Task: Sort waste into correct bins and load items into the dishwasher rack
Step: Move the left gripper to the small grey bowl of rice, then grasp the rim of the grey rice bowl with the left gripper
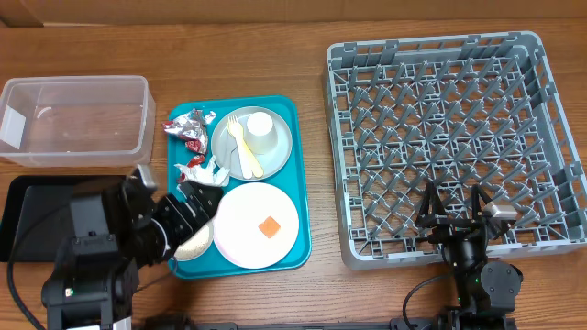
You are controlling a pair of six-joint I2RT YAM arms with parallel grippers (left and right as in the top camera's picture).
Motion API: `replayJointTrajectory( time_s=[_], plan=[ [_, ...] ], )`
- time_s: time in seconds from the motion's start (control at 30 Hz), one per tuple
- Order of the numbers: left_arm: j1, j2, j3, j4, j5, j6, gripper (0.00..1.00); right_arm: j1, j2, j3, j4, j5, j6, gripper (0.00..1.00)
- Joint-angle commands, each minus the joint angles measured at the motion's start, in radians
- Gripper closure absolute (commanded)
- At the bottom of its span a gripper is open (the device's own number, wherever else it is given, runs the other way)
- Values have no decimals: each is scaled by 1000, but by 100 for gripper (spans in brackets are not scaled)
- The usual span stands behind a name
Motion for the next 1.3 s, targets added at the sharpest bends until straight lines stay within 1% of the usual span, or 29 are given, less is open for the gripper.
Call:
replayJointTrajectory(
  time_s=[0.0,0.07,0.1,0.17,0.23,0.27,0.33,0.37,0.47,0.6,0.73,0.8,0.87,0.9,1.0,1.13,1.27],
  plan=[
    [-56,50,19,-66,10,235,0,-6,0,-10,4,6,-8,0],
    [-110,85,19,-68,-16,241,0,-6,0,-10,4,6,-8,0],
    [-148,108,19,-68,-60,232,0,-6,0,-10,4,6,-8,0],
    [-222,158,19,-87,-196,167,0,-6,0,-10,4,6,-8,0],
    [-302,224,20,-136,-372,68,0,-6,0,-10,4,6,-7,0],
    [-332,257,21,-159,-433,34,0,-6,0,-10,4,6,-8,0],
    [-386,332,22,-199,-515,-21,0,-6,0,-10,4,6,-8,0],
    [-405,365,22,-207,-533,-35,0,-6,0,-10,4,6,-7,0],
    [-438,510,22,-203,-632,-89,0,-6,0,-10,4,6,-8,0],
    [-436,614,22,-156,-655,-89,0,-6,0,-10,4,6,-8,0],
    [-436,665,22,-111,-658,-77,0,-6,0,-10,4,6,-8,0],
    [-436,682,22,-93,-657,-77,5,-6,0,-10,4,6,-8,0],
    [-436,694,22,-88,-658,-77,14,-6,0,-10,4,6,-8,0],
    [-436,700,21,-85,-660,-77,18,-6,0,-10,4,6,-8,0],
    [-436,714,19,-77,-661,-77,21,-6,0,-10,4,6,-8,0],
    [-437,723,11,-55,-662,-77,30,-6,0,-10,4,6,-8,0],
    [-437,724,11,-48,-662,-77,32,-6,0,-10,4,6,-8,0]
  ],
)
